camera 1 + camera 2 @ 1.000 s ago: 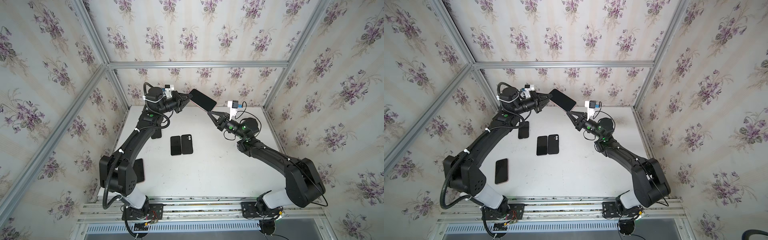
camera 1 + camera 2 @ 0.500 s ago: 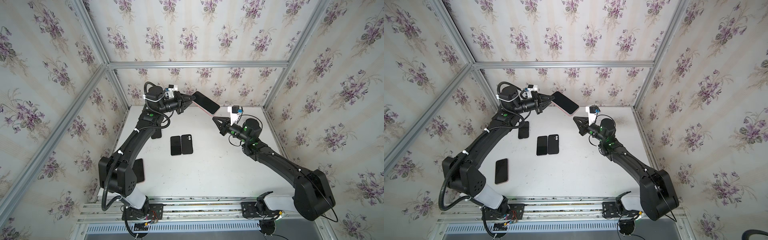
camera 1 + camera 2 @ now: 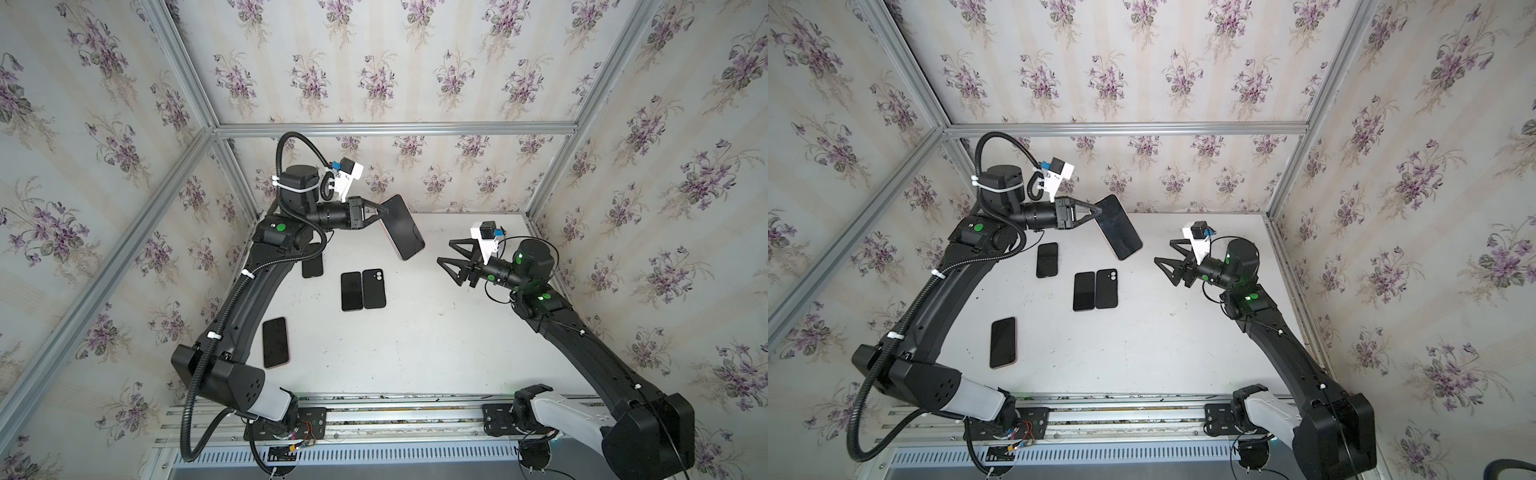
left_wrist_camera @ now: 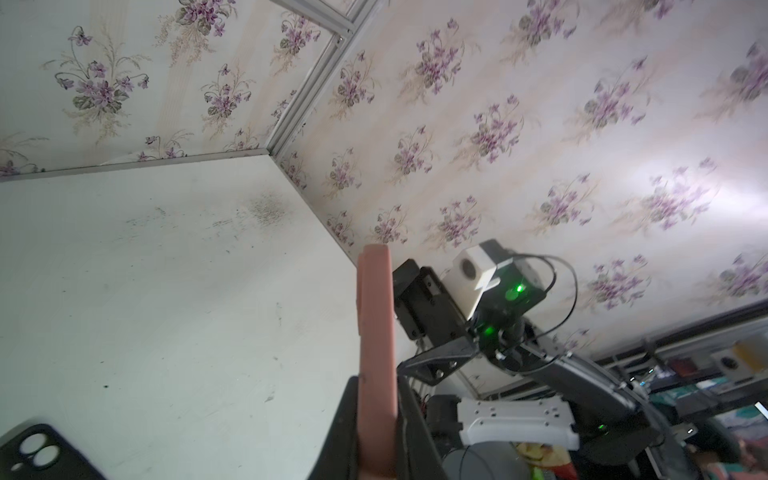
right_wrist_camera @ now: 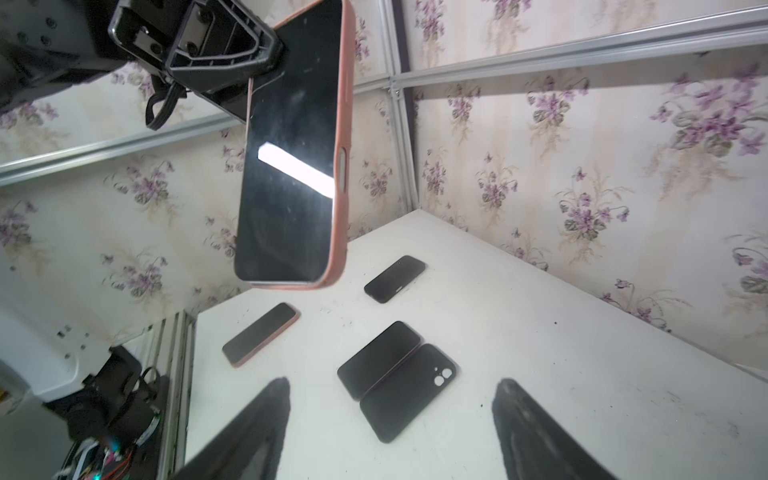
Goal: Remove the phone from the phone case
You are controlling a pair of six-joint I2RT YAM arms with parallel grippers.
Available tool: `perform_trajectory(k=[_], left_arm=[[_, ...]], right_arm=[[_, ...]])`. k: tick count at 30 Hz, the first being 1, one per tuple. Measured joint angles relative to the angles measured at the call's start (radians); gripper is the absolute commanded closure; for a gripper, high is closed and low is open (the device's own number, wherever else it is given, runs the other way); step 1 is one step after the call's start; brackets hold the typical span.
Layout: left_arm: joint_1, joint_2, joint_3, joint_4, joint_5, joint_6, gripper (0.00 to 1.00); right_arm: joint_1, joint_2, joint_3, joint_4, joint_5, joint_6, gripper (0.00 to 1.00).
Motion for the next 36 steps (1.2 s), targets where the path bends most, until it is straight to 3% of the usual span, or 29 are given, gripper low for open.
perform_trajectory(k=[6,11,24,29,36], left_arm=[[-0.023,-0.054,-0.031,-0.135,0.031,0.281,1.0],[-0.04,-0.069,-0.033,-0.177,0.058,0.385,1.0],[-0.055,-0.055,-0.025,-0.196,0.086,0.461,1.0],[-0.056,-0.046,-0.02,-0.196,0.087,0.467,1.0],[-0.056,-0.038,-0.01,-0.197,0.087,0.468,1.0]], right_arm=[[0.005,0.057,0.043,-0.139,-0.12,-0.088,0.3],[0.031,0.095,0.079,-0.184,-0.203,-0.12,0.37],[0.112,0.169,0.12,-0.212,-0.294,-0.17,0.51],[0.116,0.177,0.126,-0.213,-0.304,-0.178,0.65],[0.117,0.17,0.127,-0.237,-0.308,-0.211,0.72]])
